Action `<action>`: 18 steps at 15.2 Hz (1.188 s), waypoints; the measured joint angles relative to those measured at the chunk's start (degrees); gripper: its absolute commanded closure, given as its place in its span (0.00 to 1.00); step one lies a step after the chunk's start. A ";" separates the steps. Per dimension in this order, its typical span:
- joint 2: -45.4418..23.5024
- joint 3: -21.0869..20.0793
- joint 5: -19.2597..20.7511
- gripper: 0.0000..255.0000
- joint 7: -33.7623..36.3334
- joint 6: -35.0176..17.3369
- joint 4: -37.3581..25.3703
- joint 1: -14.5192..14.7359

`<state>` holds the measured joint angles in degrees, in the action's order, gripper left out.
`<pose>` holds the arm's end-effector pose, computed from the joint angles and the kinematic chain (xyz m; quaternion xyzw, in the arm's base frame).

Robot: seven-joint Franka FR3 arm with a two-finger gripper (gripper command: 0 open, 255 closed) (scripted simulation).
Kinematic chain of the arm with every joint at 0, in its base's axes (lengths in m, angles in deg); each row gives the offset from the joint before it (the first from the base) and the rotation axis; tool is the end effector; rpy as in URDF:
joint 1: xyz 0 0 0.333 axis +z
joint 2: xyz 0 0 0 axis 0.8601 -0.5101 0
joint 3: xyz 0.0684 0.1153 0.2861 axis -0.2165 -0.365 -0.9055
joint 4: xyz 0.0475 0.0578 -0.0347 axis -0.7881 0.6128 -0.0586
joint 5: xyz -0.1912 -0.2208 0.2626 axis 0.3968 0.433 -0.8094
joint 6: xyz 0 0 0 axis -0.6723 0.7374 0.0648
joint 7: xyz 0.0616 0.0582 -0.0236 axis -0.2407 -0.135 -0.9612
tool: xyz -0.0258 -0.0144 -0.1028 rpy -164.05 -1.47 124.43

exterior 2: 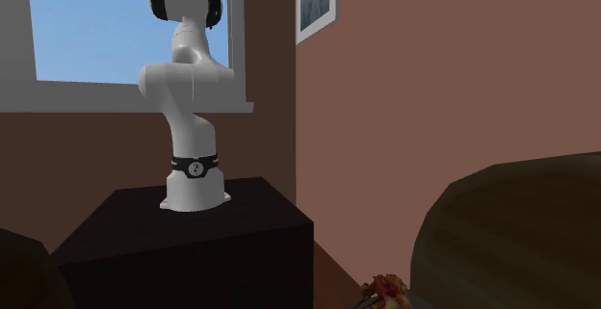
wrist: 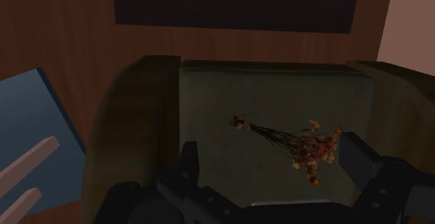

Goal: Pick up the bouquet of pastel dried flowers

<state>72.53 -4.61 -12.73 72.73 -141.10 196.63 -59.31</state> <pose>0.2948 -0.0214 0.5946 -0.9978 -0.0592 -0.0129 0.0260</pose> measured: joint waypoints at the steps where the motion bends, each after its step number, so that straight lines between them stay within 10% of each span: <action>1: 0.00 0.00 0.00 0.00 0.00 0.00 0.00 0.00; 18: -26.89 8.21 -3.68 0.00 -25.56 -27.62 5.31 9.20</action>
<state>45.63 3.60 -16.41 47.17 -168.72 201.94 -50.10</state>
